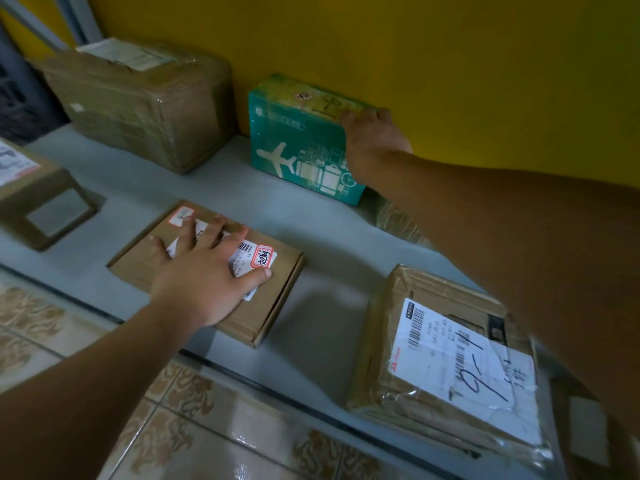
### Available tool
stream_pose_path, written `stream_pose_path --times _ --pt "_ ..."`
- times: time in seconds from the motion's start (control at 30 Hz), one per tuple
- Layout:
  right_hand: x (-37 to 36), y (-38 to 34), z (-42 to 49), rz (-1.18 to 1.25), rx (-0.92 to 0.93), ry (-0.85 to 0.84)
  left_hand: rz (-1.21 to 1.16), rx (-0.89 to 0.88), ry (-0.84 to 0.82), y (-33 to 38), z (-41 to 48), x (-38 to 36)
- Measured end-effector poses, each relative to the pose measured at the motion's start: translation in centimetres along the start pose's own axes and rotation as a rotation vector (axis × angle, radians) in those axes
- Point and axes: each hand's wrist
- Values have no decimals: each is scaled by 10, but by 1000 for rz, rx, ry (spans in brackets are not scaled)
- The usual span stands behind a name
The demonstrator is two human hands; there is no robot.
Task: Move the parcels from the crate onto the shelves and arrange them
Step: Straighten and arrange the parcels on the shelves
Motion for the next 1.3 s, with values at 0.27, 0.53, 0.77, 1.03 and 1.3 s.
stream_pose_path --times 0.27,0.53,0.77,1.03,1.3 --pt "-1 -1 -13 -27 -32 0 -15 -4 3 0 0 0" --pt "3 -5 -22 181 -76 -55 -73 3 14 2 -3 5" --pt "23 -29 -76 223 113 -32 -172 -93 -114 -6 -4 37" --pt "69 -85 -123 294 178 -110 -158 -33 -61 -68 -71 98" --pt "128 -190 -158 395 283 -151 -83 105 -33 -162 -172 175"
Point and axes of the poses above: each hand's wrist, its own z-axis towards the middle knuckle, its own x-axis out of the back of the hand, y = z × x, and after that the axes turned 2 degrees about -y, right-handed
